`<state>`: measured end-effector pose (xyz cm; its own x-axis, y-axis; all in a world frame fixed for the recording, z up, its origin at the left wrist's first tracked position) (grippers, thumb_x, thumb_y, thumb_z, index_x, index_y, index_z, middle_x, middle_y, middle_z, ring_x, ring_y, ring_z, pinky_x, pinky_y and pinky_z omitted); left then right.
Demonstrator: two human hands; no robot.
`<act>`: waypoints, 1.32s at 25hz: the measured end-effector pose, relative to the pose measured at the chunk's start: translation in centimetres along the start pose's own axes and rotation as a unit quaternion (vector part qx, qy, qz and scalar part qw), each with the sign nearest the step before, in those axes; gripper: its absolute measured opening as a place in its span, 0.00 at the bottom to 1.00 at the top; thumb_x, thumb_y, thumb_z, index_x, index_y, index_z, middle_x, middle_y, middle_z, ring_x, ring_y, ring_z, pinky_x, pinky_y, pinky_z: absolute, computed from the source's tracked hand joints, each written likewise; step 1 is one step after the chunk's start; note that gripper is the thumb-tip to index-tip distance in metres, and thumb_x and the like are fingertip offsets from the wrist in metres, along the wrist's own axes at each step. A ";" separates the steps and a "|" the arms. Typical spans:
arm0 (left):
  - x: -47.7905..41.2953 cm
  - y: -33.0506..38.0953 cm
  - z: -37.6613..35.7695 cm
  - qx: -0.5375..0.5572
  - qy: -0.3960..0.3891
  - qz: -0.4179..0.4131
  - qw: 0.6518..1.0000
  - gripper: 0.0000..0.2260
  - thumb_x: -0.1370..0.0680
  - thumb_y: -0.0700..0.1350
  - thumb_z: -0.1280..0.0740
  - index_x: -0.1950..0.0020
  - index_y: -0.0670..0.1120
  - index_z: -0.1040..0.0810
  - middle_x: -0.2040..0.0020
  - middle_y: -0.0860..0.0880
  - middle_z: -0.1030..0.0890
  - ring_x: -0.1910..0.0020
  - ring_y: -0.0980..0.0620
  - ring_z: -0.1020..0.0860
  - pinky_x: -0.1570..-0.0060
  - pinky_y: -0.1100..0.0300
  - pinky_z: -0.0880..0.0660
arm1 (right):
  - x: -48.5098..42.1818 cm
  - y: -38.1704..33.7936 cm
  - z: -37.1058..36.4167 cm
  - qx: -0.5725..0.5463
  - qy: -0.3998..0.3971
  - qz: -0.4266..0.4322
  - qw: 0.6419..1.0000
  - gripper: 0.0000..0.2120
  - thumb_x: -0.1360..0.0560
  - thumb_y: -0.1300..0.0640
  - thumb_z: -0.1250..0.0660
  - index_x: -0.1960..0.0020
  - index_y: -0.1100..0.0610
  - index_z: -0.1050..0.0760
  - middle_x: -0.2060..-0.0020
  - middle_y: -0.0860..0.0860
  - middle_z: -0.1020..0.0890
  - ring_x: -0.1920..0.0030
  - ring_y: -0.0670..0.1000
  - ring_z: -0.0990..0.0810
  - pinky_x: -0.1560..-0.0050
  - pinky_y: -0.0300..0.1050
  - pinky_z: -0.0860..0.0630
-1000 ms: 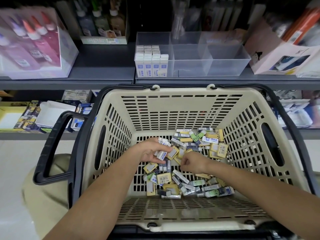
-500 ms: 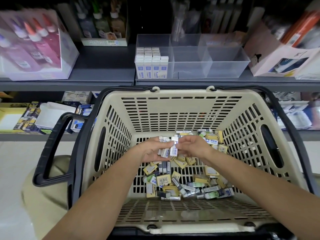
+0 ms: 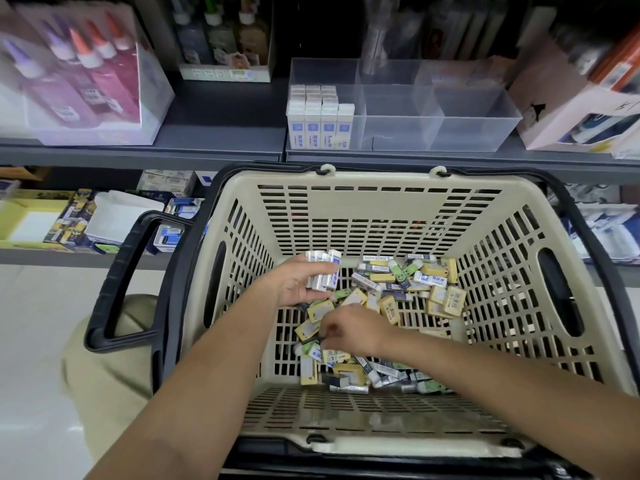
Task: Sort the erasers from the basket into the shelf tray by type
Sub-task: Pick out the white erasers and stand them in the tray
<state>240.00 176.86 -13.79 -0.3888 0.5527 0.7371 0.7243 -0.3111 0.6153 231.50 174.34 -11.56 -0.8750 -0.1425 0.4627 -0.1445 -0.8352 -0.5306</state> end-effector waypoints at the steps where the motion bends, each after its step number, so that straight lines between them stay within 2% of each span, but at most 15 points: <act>1: 0.0 -0.1 0.0 -0.001 0.002 0.000 1.000 0.27 0.37 0.39 0.22 0.41 0.41 0.28 0.37 0.45 0.28 0.41 0.47 0.25 0.61 0.56 0.20 | -0.5 -0.9 -1.0 0.071 -0.006 0.012 0.997 0.16 0.27 0.45 0.33 0.46 0.55 0.24 0.51 0.51 0.19 0.51 0.52 0.22 0.56 0.44 0.26; 3: 0.1 -0.1 -0.3 -0.007 -0.003 0.007 1.000 0.29 0.37 0.39 0.22 0.39 0.41 0.28 0.36 0.45 0.29 0.40 0.48 0.26 0.62 0.56 0.20 | -1.3 -1.8 -2.6 0.168 -0.008 0.024 0.985 0.20 0.28 0.43 0.34 0.45 0.57 0.28 0.52 0.54 0.20 0.52 0.57 0.22 0.60 0.46 0.29; 5: 0.0 -0.1 -0.8 -0.008 -0.006 0.007 1.000 0.30 0.36 0.39 0.22 0.38 0.41 0.29 0.36 0.46 0.28 0.42 0.51 0.26 0.61 0.55 0.20 | -1.7 -1.5 -2.8 0.179 0.005 0.006 0.984 0.18 0.27 0.46 0.34 0.44 0.57 0.31 0.53 0.56 0.19 0.53 0.58 0.22 0.62 0.46 0.31; 9: 0.1 0.1 -0.9 -0.010 -0.004 0.003 1.000 0.32 0.35 0.39 0.22 0.35 0.41 0.32 0.35 0.46 0.29 0.42 0.51 0.26 0.59 0.54 0.20 | -1.2 1.9 -1.2 -0.004 -0.001 -0.073 0.997 0.16 0.27 0.52 0.33 0.42 0.55 0.28 0.55 0.50 0.20 0.54 0.52 0.22 0.58 0.42 0.27; 11: 0.3 0.4 -0.8 -0.012 -0.004 -0.001 1.000 0.35 0.39 0.41 0.21 0.36 0.41 0.31 0.36 0.45 0.28 0.41 0.49 0.26 0.60 0.55 0.20 | -1.0 3.1 0.3 -0.088 0.001 -0.093 0.992 0.12 0.28 0.54 0.32 0.45 0.55 0.24 0.61 0.45 0.23 0.60 0.47 0.24 0.62 0.38 0.29; 13: 0.2 0.6 -0.5 -0.008 0.003 -0.008 1.000 0.42 0.43 0.43 0.20 0.33 0.42 0.34 0.35 0.45 0.29 0.39 0.47 0.27 0.60 0.55 0.20 | -0.7 4.5 2.8 -0.193 0.029 -0.123 0.973 0.06 0.28 0.58 0.31 0.52 0.55 0.22 0.65 0.43 0.24 0.65 0.43 0.25 0.63 0.37 0.27; 15: 0.1 0.8 0.0 -0.014 0.014 -0.014 1.000 0.46 0.44 0.44 0.20 0.30 0.43 0.36 0.34 0.44 0.29 0.38 0.46 0.28 0.58 0.55 0.20 | 0.0 6.3 5.9 -0.287 0.083 -0.157 0.942 0.04 0.29 0.62 0.31 0.58 0.55 0.24 0.64 0.49 0.21 0.66 0.46 0.23 0.61 0.42 0.24; 18: -0.1 0.6 0.5 -0.036 0.035 -0.010 0.999 0.42 0.41 0.44 0.20 0.30 0.43 0.35 0.32 0.44 0.30 0.36 0.46 0.28 0.56 0.55 0.21 | 1.7 7.8 10.2 -0.358 0.183 -0.149 0.903 0.06 0.30 0.65 0.30 0.57 0.56 0.26 0.60 0.55 0.19 0.66 0.48 0.22 0.64 0.39 0.25; 21: 0.0 0.9 -0.8 0.009 0.005 -0.012 1.000 0.41 0.39 0.43 0.20 0.30 0.41 0.35 0.31 0.43 0.31 0.39 0.47 0.26 0.58 0.55 0.21 | 2.9 5.9 11.9 -0.340 0.238 -0.077 0.906 0.09 0.29 0.63 0.29 0.57 0.52 0.28 0.61 0.50 0.19 0.70 0.45 0.23 0.72 0.37 0.27; 22: 0.1 1.3 -1.6 0.030 -0.016 -0.018 0.999 0.40 0.40 0.43 0.20 0.31 0.41 0.33 0.33 0.43 0.28 0.43 0.48 0.23 0.60 0.56 0.21 | 3.1 5.1 11.7 -0.323 0.236 -0.058 0.915 0.10 0.29 0.61 0.29 0.58 0.50 0.29 0.61 0.48 0.18 0.70 0.47 0.22 0.71 0.40 0.26; 25: 0.6 2.4 -3.4 0.050 -0.064 -0.040 0.996 0.27 0.39 0.43 0.22 0.42 0.42 0.24 0.49 0.45 0.17 0.57 0.51 0.18 0.61 0.58 0.21 | 3.3 3.9 11.9 -0.300 0.245 -0.010 0.922 0.10 0.29 0.59 0.30 0.59 0.47 0.28 0.49 0.47 0.20 0.57 0.50 0.18 0.55 0.43 0.21; 26: 0.8 2.6 -3.6 0.044 -0.071 -0.045 0.995 0.24 0.38 0.42 0.23 0.44 0.43 0.23 0.54 0.46 0.16 0.58 0.51 0.18 0.60 0.58 0.21 | 3.4 3.8 12.3 -0.316 0.258 0.003 0.913 0.08 0.28 0.59 0.31 0.59 0.48 0.27 0.47 0.47 0.21 0.54 0.49 0.19 0.51 0.42 0.22; 28: 1.0 2.9 -3.9 0.040 -0.077 -0.050 0.995 0.24 0.37 0.42 0.24 0.43 0.43 0.24 0.56 0.47 0.16 0.57 0.51 0.18 0.59 0.57 0.21 | 3.8 4.3 13.5 -0.326 0.290 0.001 0.900 0.07 0.26 0.60 0.33 0.60 0.50 0.24 0.46 0.48 0.23 0.51 0.49 0.21 0.45 0.42 0.24; 30: 1.3 3.5 -4.5 0.045 -0.089 -0.062 0.993 0.23 0.37 0.41 0.24 0.44 0.43 0.23 0.56 0.46 0.16 0.57 0.50 0.17 0.60 0.57 0.21 | 3.9 4.6 14.0 -0.313 0.301 -0.019 0.900 0.08 0.27 0.62 0.32 0.55 0.49 0.25 0.47 0.50 0.25 0.50 0.50 0.21 0.44 0.42 0.24; 33: 2.0 4.6 -5.6 0.044 -0.109 -0.085 0.989 0.24 0.38 0.40 0.24 0.43 0.43 0.24 0.55 0.45 0.16 0.58 0.49 0.17 0.62 0.58 0.21 | 4.0 4.5 14.0 -0.380 0.272 -0.025 0.884 0.22 0.28 0.68 0.33 0.43 0.46 0.32 0.47 0.53 0.25 0.53 0.50 0.20 0.53 0.39 0.21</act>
<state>239.38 172.16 -7.93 -0.3847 0.7480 0.5408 0.7088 -0.1359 0.6922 233.78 162.59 -2.18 -0.9215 0.3342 0.1979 -0.2766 -0.2069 -0.9384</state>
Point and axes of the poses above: each hand's wrist, its own x-axis away from the middle knuckle, its own z-axis out of the back of the hand, y = z × x, the point moved 10 cm from there along -x, towards the middle knuckle
